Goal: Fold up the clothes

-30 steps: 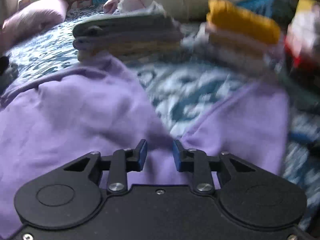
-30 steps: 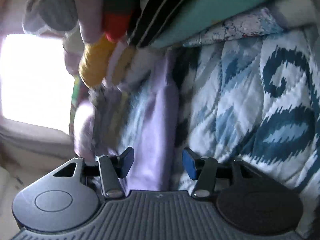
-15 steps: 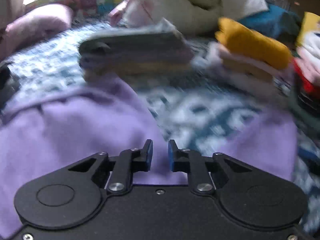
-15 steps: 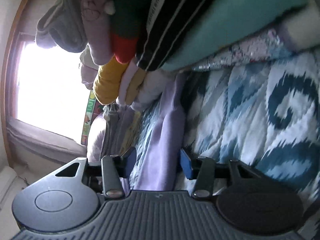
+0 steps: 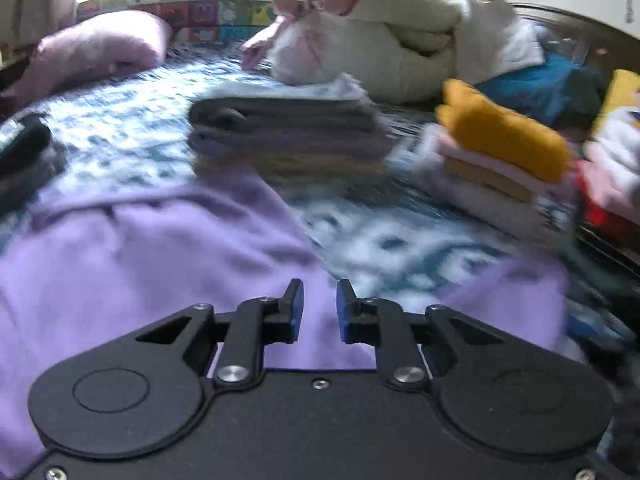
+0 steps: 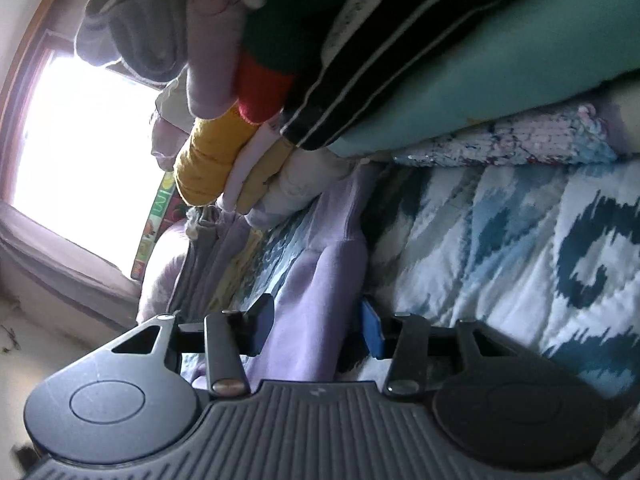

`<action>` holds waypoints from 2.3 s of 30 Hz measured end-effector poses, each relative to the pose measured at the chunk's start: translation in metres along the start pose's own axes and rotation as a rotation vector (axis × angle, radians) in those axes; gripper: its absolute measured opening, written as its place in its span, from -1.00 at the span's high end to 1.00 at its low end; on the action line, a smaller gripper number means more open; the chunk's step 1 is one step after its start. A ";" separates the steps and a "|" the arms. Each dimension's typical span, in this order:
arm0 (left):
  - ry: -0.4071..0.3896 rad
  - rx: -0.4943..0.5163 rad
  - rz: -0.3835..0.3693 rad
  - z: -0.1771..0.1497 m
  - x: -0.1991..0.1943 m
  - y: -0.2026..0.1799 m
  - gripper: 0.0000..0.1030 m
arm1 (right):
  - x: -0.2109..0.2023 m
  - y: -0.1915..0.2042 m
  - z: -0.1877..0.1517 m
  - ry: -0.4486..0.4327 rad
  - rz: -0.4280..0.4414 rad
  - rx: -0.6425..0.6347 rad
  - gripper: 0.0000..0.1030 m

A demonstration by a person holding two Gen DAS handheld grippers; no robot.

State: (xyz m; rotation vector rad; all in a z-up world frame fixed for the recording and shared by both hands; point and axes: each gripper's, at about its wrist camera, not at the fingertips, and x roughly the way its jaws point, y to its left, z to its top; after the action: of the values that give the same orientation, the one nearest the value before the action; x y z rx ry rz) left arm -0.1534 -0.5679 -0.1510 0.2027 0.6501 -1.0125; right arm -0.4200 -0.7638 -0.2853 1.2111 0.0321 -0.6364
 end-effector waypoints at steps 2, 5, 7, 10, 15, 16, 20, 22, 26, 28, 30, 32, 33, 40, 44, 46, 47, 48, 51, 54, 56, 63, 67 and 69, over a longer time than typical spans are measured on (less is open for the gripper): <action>-0.013 0.058 -0.038 -0.015 0.002 -0.023 0.73 | 0.007 0.007 -0.001 -0.015 -0.014 -0.014 0.20; 0.109 0.116 -0.007 -0.038 0.041 -0.043 0.67 | 0.010 0.007 -0.005 -0.003 -0.054 -0.025 0.87; 0.102 0.148 0.034 -0.032 0.037 -0.055 0.71 | 0.009 0.005 -0.006 -0.009 -0.074 -0.020 0.89; 0.001 0.093 -0.027 -0.025 0.004 -0.065 0.71 | 0.002 0.003 -0.007 -0.025 -0.086 -0.021 0.89; 0.099 0.161 0.015 -0.061 0.017 -0.073 0.61 | -0.010 -0.004 -0.004 -0.027 -0.079 0.001 0.87; 0.063 0.168 0.017 -0.064 0.015 -0.072 0.61 | -0.013 -0.006 -0.003 -0.027 -0.077 0.006 0.87; -0.047 0.158 -0.008 -0.063 -0.025 -0.075 0.57 | -0.030 0.001 0.001 -0.076 -0.070 -0.049 0.77; -0.056 0.167 0.007 -0.075 -0.036 -0.078 0.57 | -0.041 0.007 0.003 -0.093 -0.035 -0.104 0.77; -0.018 0.186 0.029 -0.112 -0.019 -0.077 0.56 | -0.039 0.029 -0.007 0.022 0.143 -0.250 0.72; -0.041 0.229 0.047 -0.114 -0.019 -0.083 0.56 | -0.027 0.041 -0.019 0.128 0.175 -0.324 0.64; -0.023 0.211 0.052 -0.106 -0.024 -0.085 0.53 | -0.007 0.041 -0.031 0.223 -0.005 -0.402 0.99; -0.029 0.188 0.047 -0.104 -0.036 -0.084 0.43 | -0.009 0.033 -0.026 0.200 -0.049 -0.374 1.00; -0.041 0.184 0.043 -0.105 -0.044 -0.083 0.22 | -0.009 0.030 -0.024 0.187 -0.067 -0.360 1.00; 0.020 0.103 -0.014 -0.124 -0.086 -0.053 -0.15 | -0.025 0.032 -0.022 0.121 -0.011 -0.337 0.47; -0.018 -0.019 0.080 -0.123 -0.117 -0.013 -0.14 | -0.034 0.053 -0.046 0.197 0.114 -0.439 0.42; -0.042 -0.119 0.157 -0.123 -0.130 0.018 -0.05 | -0.038 0.070 -0.067 0.253 0.177 -0.507 0.43; -0.047 -0.152 0.203 -0.123 -0.133 0.033 0.04 | -0.039 0.079 -0.080 0.286 0.209 -0.542 0.43; -0.054 -0.175 0.249 -0.124 -0.138 0.046 0.09 | -0.039 0.090 -0.093 0.309 0.231 -0.581 0.43; -0.069 -0.224 0.331 -0.133 -0.149 0.076 0.09 | -0.037 0.123 -0.135 0.370 0.280 -0.698 0.45; -0.031 -0.196 0.357 -0.152 -0.144 0.093 0.03 | -0.036 0.143 -0.172 0.420 0.213 -0.838 0.53; -0.011 -0.110 0.364 -0.162 -0.141 0.093 0.00 | -0.030 0.140 -0.193 0.478 0.054 -0.956 0.59; -0.087 -0.098 0.354 -0.154 -0.169 0.097 0.01 | -0.061 0.149 -0.194 0.384 0.061 -0.979 0.49; -0.017 -0.113 0.374 -0.164 -0.151 0.110 -0.06 | -0.054 0.166 -0.236 0.399 0.150 -1.092 0.43; 0.001 -0.053 0.376 -0.165 -0.150 0.105 -0.07 | -0.051 0.167 -0.253 0.429 0.122 -1.139 0.38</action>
State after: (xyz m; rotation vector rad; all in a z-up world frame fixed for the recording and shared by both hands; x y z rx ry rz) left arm -0.1871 -0.3304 -0.2083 0.2681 0.6107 -0.6331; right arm -0.3057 -0.4862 -0.2186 0.2111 0.5973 -0.1537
